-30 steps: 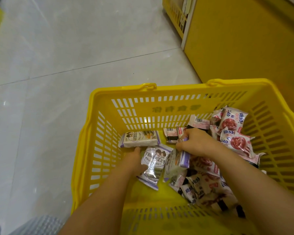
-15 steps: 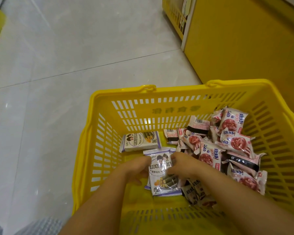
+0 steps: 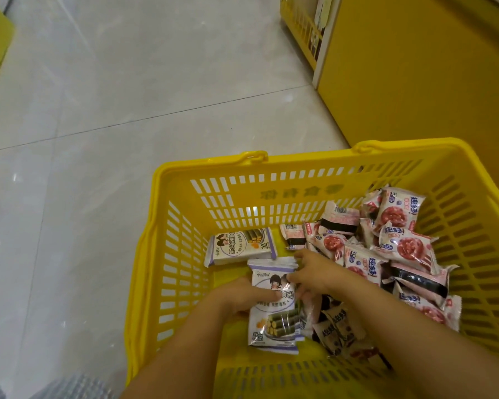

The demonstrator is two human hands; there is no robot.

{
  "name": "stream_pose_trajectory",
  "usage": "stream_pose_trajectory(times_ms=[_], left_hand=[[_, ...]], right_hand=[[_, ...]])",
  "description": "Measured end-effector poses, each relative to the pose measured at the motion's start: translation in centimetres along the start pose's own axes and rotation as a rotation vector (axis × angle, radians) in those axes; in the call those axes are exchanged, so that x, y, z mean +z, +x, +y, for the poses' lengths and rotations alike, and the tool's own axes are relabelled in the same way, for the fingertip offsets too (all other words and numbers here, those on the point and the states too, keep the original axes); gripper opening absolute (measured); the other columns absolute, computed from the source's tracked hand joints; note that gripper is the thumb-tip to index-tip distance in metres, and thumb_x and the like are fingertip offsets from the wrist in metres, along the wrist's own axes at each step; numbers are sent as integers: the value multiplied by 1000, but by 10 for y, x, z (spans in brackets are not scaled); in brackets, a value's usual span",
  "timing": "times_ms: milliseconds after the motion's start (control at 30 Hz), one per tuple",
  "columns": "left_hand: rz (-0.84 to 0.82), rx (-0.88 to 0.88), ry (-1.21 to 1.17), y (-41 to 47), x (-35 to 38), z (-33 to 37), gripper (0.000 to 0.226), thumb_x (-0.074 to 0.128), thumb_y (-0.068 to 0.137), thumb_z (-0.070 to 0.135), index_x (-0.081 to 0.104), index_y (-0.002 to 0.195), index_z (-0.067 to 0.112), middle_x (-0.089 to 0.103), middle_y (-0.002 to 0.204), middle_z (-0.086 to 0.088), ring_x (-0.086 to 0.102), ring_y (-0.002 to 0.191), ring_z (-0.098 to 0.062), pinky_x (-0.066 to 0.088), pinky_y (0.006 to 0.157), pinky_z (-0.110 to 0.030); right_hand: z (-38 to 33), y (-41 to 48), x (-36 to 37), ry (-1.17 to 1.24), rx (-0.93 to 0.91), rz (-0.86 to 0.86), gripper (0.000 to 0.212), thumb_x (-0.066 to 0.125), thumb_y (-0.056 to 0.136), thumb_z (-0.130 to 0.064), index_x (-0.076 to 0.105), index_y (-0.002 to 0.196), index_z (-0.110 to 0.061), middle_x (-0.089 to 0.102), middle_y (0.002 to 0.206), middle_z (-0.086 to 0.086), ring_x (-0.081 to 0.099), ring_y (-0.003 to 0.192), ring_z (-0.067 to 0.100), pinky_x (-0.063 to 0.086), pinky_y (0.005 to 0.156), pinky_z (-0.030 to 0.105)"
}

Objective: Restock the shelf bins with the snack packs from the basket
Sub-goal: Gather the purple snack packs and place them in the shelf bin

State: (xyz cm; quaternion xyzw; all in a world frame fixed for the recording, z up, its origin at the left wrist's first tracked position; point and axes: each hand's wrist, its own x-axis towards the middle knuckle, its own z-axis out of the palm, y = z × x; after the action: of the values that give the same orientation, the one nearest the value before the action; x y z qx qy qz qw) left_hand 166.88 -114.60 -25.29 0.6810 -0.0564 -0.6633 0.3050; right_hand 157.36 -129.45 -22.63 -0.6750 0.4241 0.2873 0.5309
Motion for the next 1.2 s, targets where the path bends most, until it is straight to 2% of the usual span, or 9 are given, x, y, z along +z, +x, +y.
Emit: stream_pose_trajectory(times_ms=[167,300,433,667,767,867,933,1067,1200], left_hand=[[76,-84,-97,1,2,-6,19,72,85,30,65,99,19,74,99,-2,70,92,-19,56,88,-38],[126,-109,-58,2,2,-13,19,69,86,36,67,97,21,74,97,-1,69,97,-22,53,93,-41],[150,-96,-28,4,3,-17,19,69,83,42,65,94,27,74,93,6,67,94,-18,52,83,-34],[176,-93,-15,7,-1,-20,21,70,79,47,66,89,29,73,91,8,66,94,-20,48,76,-32],[179,-92,15,8,-1,-18,21,68,81,48,64,90,29,71,100,6,65,94,-20,49,77,-32],[191,-82,6,2,-1,-13,24,69,83,44,64,98,26,71,104,2,65,97,-21,50,85,-36],[182,-82,11,-6,1,-7,28,69,84,44,63,104,25,69,113,-1,63,104,-24,49,92,-40],[179,-27,-63,-33,7,9,23,70,83,43,63,96,26,71,106,0,65,99,-22,50,91,-39],[165,124,-189,-71,21,30,37,70,82,46,63,109,22,75,93,-1,69,88,-21,54,77,-35]], right_hand=[[-25,0,-6,-176,-212,226,56,55,94,-24,34,145,-15,56,129,11,60,101,22,49,80,32],[-43,17,7,-114,-214,196,60,54,96,-33,27,145,-15,58,124,13,61,89,19,48,67,28],[-43,35,23,-139,-90,286,66,56,92,-44,30,141,-9,51,135,15,50,122,33,43,100,45],[-53,47,30,75,20,198,83,70,85,-35,25,146,-1,40,145,19,41,131,37,39,105,44],[-59,42,19,272,70,155,65,73,82,-29,42,133,-2,51,130,17,51,117,33,45,85,36],[-61,26,11,484,71,114,27,67,84,-22,56,103,-6,61,92,10,59,74,20,45,57,28],[-59,13,4,566,14,133,27,61,87,-18,51,111,-10,62,86,11,55,56,16,42,48,25],[-56,-30,-17,723,-138,217,42,62,86,-11,39,122,-15,63,96,15,59,55,19,46,43,24],[-58,-91,-31,813,-300,319,12,60,89,-9,54,100,-7,66,76,7,63,59,15,47,42,20]])
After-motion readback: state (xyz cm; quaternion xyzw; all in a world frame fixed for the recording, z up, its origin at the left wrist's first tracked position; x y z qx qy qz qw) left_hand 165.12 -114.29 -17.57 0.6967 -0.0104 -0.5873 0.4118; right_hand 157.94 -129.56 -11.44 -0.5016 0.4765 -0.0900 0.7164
